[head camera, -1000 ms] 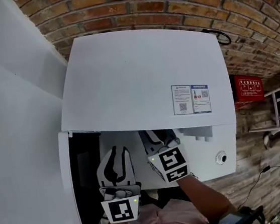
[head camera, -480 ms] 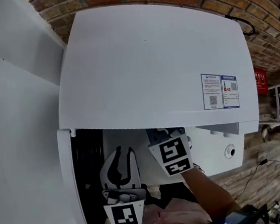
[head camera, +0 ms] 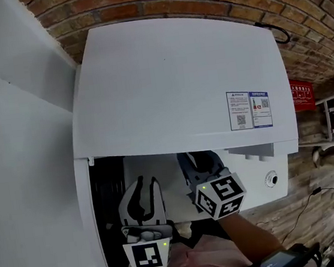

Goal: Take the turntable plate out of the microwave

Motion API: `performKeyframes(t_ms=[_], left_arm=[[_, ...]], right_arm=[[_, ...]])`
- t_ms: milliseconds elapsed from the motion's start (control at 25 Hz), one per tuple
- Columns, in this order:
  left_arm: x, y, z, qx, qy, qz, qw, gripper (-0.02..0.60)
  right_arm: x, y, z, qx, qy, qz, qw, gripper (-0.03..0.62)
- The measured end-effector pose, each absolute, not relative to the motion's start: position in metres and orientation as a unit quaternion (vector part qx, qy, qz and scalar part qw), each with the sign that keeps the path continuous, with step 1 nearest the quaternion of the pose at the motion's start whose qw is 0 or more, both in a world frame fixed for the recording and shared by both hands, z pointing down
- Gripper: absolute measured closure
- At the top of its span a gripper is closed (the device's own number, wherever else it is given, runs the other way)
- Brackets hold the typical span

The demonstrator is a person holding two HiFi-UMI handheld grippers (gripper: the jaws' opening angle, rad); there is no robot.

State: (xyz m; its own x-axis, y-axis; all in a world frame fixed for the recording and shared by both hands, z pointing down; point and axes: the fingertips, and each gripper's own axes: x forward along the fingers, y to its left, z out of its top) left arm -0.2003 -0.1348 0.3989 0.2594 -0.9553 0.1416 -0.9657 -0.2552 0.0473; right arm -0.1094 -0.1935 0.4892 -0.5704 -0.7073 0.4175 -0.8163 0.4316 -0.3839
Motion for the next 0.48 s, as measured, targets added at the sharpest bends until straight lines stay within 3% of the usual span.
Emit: performKeyframes(t_ms=[120,200,400,480], left_arm=[[-0.201,-0.135,0.391,0.793,-0.606,0.043,0.048,0.486],[-0.200,-0.135,0.389,0.795,-0.603,0.045,0.051,0.486],[-0.196,-0.133,0.390,0.799,-0.597,0.052,0.053,0.486],[-0.193,-0.132,0.392,0.800,-0.595,0.054,0.055,0.486]], right_arm=[[-0.099,-0.178,0.511,0.444,-0.750,0.489,-0.030,0.500],[-0.101,-0.177,0.527,0.421,-0.687,0.584,-0.101,0.457],[-0.105,-0.188,0.537,0.410,-0.614,0.653,-0.166,0.412],[-0.106,-0.194,0.538,0.401,-0.623,0.649,-0.174,0.431]])
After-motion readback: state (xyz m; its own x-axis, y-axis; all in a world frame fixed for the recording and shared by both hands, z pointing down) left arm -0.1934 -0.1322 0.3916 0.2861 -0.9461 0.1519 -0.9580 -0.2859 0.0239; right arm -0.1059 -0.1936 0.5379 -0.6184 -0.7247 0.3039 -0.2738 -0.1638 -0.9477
